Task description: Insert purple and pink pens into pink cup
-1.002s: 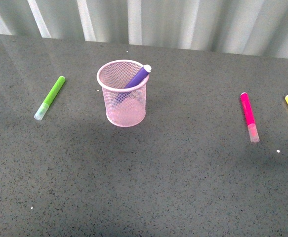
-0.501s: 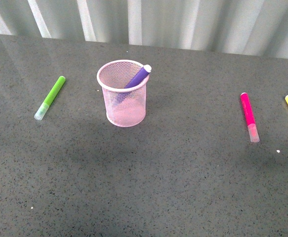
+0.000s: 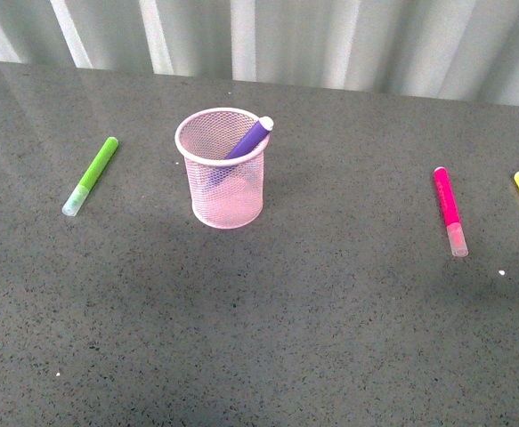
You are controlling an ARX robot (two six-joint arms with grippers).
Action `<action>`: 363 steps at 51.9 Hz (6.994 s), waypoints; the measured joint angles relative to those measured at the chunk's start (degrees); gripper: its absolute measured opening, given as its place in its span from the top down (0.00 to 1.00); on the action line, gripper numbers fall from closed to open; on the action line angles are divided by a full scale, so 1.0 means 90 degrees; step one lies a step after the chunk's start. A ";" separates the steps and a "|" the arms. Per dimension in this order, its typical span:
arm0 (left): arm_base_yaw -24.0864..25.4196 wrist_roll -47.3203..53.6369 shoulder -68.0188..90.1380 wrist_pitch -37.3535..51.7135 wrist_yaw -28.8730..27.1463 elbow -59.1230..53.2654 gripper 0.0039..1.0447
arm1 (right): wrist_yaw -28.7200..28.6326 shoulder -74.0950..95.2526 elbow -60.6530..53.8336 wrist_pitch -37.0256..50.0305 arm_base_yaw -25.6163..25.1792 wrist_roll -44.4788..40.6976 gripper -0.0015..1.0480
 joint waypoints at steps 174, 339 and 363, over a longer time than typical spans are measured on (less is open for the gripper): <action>0.0002 0.0017 -0.2244 -0.2268 0.0002 0.0000 0.06 | -0.0163 1.3940 0.6883 0.1273 0.0529 0.1234 0.07; 0.0002 0.0017 -0.2244 -0.2268 0.0002 0.0000 0.06 | -0.1370 1.4579 0.7383 0.6836 0.3568 0.1013 0.39; 0.0002 0.0017 -0.2244 -0.2268 0.0002 0.0000 0.06 | -0.0163 1.1606 0.5863 0.5593 0.2800 0.1277 0.07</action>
